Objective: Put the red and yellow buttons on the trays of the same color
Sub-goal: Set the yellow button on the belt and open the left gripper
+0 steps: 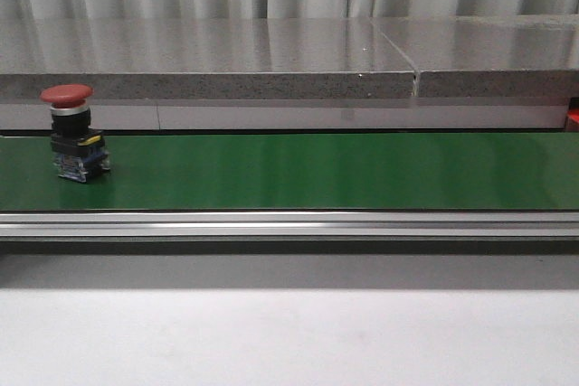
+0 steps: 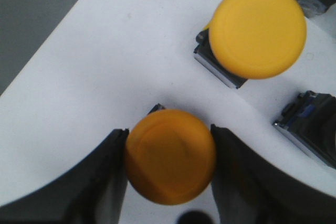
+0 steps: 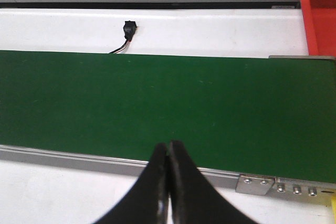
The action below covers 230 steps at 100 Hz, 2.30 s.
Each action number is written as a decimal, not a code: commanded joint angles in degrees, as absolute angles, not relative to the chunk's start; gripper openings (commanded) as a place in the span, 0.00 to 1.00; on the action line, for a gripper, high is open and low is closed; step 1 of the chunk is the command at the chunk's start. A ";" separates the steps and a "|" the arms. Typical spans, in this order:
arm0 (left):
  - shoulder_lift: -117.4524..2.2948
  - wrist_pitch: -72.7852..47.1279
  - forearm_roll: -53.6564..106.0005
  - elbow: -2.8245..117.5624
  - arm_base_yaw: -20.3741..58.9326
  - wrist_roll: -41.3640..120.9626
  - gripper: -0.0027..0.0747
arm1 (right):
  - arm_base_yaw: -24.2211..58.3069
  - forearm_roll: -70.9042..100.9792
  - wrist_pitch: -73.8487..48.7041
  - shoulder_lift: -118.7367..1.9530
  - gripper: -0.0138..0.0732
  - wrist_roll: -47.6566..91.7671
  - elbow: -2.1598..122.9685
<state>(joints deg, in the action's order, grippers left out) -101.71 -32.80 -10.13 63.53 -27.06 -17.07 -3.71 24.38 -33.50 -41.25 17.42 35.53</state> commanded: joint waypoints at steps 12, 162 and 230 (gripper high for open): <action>-99.33 -30.48 -10.53 64.96 -27.22 -18.05 0.11 | -3.55 25.20 -30.40 -40.91 0.08 18.13 36.89; -85.56 -37.06 -5.40 64.96 0.26 -18.01 0.01 | -3.55 25.20 -30.40 -40.91 0.08 18.13 36.89; -85.83 -37.99 -5.06 64.96 0.39 -14.87 0.84 | -3.55 25.20 -30.40 -40.91 0.08 18.13 36.89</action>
